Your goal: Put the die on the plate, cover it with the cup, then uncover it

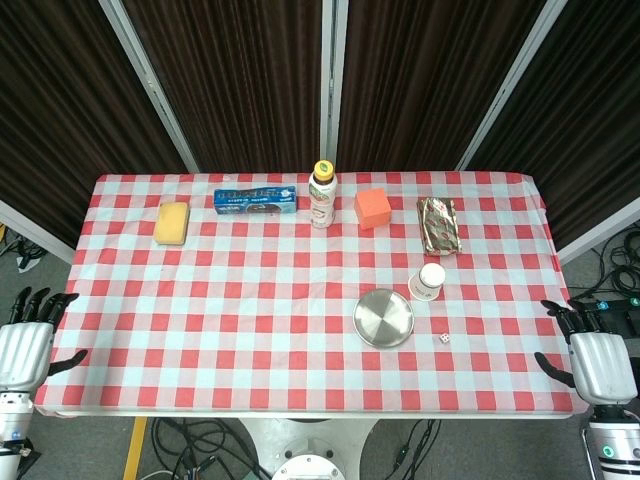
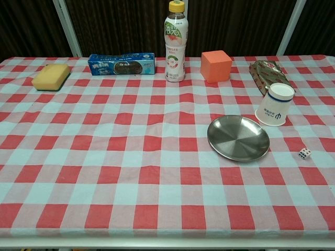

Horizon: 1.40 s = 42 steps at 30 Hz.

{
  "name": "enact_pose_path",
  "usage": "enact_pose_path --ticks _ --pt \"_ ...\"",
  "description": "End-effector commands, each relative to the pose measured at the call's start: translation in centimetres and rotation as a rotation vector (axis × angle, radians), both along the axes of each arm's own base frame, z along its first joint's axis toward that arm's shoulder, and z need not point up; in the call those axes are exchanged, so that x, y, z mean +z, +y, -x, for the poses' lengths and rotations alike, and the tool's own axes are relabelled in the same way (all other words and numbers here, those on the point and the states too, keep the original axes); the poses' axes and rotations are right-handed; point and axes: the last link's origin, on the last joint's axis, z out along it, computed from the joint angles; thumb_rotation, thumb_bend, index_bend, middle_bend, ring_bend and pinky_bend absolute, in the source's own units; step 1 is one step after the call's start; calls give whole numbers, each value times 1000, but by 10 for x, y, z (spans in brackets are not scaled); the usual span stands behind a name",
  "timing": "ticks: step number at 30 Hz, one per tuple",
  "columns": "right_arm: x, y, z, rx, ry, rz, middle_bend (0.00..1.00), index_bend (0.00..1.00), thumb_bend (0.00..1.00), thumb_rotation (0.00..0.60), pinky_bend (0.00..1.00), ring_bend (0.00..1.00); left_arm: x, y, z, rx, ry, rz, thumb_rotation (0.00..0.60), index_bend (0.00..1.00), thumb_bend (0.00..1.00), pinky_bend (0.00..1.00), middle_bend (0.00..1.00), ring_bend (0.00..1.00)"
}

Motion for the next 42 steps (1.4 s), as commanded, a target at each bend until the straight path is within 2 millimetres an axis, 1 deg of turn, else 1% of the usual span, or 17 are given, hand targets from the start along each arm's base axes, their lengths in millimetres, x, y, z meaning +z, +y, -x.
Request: enact_pose_path --ticks 1,7,10,12,14,16,21,24,26,29,34,39,42 --pt "0 -1 -1 -1 -5 -5 320 208 100 600 272 170 -3 1 0 -6 -5 -2 600 181 0 53 201 96" --pt "-3 -2 -1 -5 -13 -26 321 209 101 600 279 170 -5 3 -1 1 -6 18 600 182 0 53 201 96" --pt "-9 -8 -2 -1 -20 -61 334 219 105 600 291 189 -6 4 -1 5 -12 25 600 182 0 53 201 96" --pt "-19 -16 -4 10 -18 -112 360 257 152 600 323 230 -6 5 -2 1 -15 25 600 181 0 53 200 96" --pt "-30 -27 -7 22 -6 -170 409 343 239 600 366 275 -7 7 -3 -7 -17 29 600 182 0 53 200 96" --pt "-42 -37 -9 32 10 -220 445 403 265 600 391 303 -8 8 -4 -12 -15 34 600 182 0 53 201 96" --pt "-78 -62 -13 71 78 -339 455 433 265 600 416 308 -7 7 -2 -8 -21 38 600 181 0 53 200 96" --pt "-97 -74 -14 100 135 -370 453 435 263 600 423 308 -7 6 0 -3 -22 40 600 182 0 53 201 96" --pt "-108 -80 -14 118 173 -371 452 439 236 600 429 308 -8 6 1 2 -25 43 600 181 0 53 200 96" --pt "-125 -85 -14 131 207 -385 452 443 172 600 432 308 -8 6 2 12 -19 50 600 181 0 53 200 96" --pt "-149 -86 -15 142 227 -425 445 445 169 600 434 308 -8 6 3 15 -25 55 600 181 0 53 200 96" --pt "-160 -85 -12 142 237 -421 434 469 175 600 435 308 -9 4 5 28 -27 60 600 182 0 53 200 96" --pt "-163 -85 -10 137 238 -423 428 483 210 600 435 308 -10 3 6 34 -33 63 600 181 0 53 201 96"
